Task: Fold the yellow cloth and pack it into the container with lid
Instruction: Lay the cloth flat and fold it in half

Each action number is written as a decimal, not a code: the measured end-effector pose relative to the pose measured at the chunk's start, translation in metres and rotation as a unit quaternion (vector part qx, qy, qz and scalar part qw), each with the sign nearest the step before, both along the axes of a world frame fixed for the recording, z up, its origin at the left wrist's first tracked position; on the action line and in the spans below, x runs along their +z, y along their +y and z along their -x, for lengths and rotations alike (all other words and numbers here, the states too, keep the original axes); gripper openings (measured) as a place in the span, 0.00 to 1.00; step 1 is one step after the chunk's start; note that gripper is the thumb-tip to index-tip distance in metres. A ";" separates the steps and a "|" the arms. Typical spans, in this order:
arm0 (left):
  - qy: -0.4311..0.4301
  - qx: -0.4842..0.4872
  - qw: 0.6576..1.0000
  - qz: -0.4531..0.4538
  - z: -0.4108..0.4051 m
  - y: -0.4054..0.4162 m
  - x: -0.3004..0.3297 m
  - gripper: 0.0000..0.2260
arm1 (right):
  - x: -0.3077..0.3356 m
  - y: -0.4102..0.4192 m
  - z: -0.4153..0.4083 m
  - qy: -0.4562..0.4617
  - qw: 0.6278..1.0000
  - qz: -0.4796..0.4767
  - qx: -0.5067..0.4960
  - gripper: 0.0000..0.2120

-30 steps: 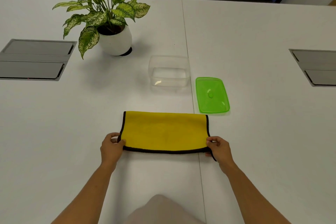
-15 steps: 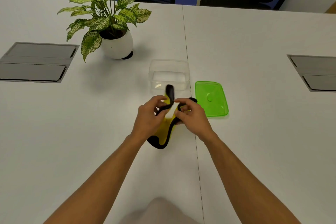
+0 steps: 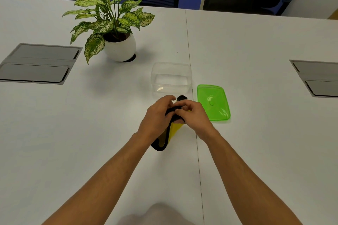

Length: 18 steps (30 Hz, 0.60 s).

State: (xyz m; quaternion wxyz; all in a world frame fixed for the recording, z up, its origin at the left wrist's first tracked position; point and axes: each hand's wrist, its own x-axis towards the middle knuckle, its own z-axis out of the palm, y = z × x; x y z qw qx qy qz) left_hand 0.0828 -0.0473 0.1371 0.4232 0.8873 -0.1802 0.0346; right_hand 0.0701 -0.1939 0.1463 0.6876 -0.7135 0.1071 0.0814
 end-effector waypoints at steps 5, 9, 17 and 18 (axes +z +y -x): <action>-0.018 -0.009 1.000 0.003 0.001 -0.001 -0.005 0.19 | 0.005 0.000 -0.001 0.018 1.000 -0.008 -0.011 0.04; 0.008 0.020 1.000 0.010 0.005 0.006 -0.019 0.21 | 0.006 0.003 0.000 0.008 0.997 -0.006 -0.071 0.06; 0.213 0.131 0.960 -0.127 0.012 0.047 -0.045 0.10 | 0.010 -0.011 -0.002 0.041 0.989 -0.050 -0.134 0.08; 0.248 0.147 0.952 -0.104 0.010 0.049 -0.042 0.09 | 0.008 -0.012 -0.001 0.051 0.988 -0.048 -0.141 0.07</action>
